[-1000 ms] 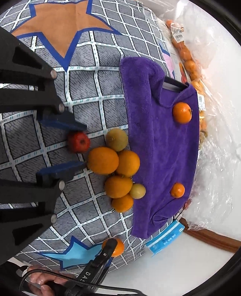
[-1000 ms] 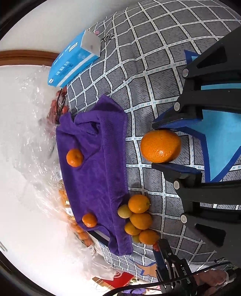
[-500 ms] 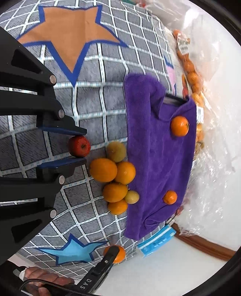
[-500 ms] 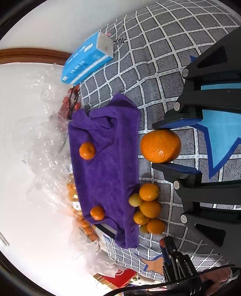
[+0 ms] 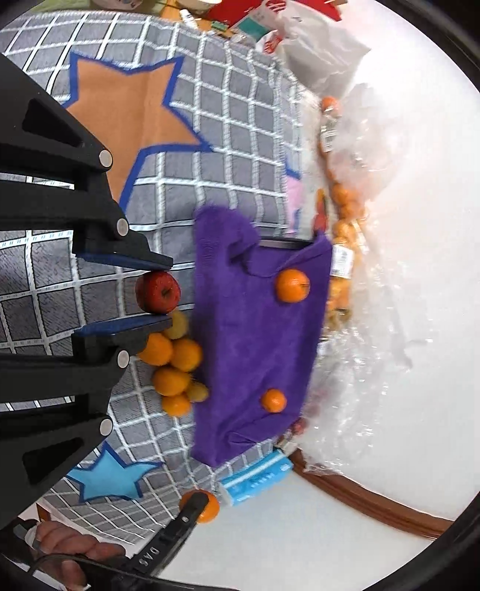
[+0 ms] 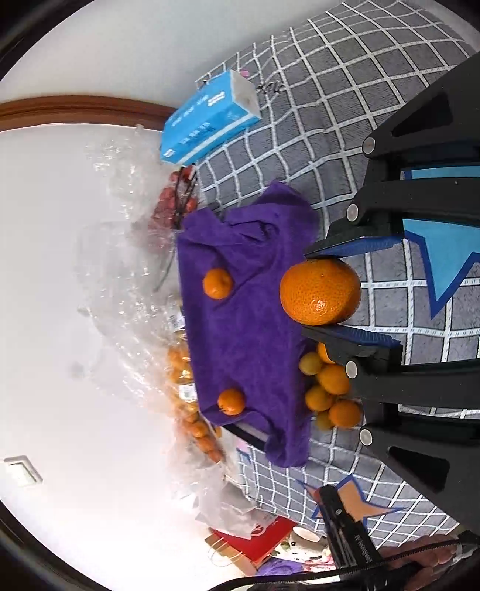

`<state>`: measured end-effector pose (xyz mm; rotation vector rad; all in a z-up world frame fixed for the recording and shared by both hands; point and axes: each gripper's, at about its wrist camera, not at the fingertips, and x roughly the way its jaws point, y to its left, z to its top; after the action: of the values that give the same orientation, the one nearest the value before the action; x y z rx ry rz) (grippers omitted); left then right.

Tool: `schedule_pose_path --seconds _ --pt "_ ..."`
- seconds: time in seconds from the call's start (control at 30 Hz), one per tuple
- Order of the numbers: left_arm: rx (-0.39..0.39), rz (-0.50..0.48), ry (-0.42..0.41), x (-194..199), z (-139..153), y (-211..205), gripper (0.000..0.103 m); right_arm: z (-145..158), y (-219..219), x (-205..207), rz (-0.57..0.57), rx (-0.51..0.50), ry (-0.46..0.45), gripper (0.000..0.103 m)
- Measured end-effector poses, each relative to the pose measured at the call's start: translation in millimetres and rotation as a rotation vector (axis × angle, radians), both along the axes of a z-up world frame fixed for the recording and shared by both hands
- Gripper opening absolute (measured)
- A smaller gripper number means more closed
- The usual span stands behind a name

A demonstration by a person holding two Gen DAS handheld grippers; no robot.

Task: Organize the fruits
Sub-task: 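Lift the red fruit and orange and carry both over the purple towel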

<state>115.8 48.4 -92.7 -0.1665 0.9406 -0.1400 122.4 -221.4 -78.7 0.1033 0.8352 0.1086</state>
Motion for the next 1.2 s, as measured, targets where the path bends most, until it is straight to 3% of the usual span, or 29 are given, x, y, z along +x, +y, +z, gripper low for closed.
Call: schedule_pose_path --seconds 0.2,0.67,1.2 --pt "0.014 -0.007 -0.044 6.3 22.5 -1.2 0.023 11.1 0.6 4.1 -0.005 -0.004 -0.014 0.035" --pt "0.011 -0.024 -0.081 22.8 42.1 -7.5 0.023 22.6 -0.4 18.4 -0.009 -0.003 -0.049 0.035" --pt "0.006 -0.031 -0.065 55.9 38.1 -7.6 0.023 18.4 5.8 53.9 0.003 -0.001 -0.048 0.035"
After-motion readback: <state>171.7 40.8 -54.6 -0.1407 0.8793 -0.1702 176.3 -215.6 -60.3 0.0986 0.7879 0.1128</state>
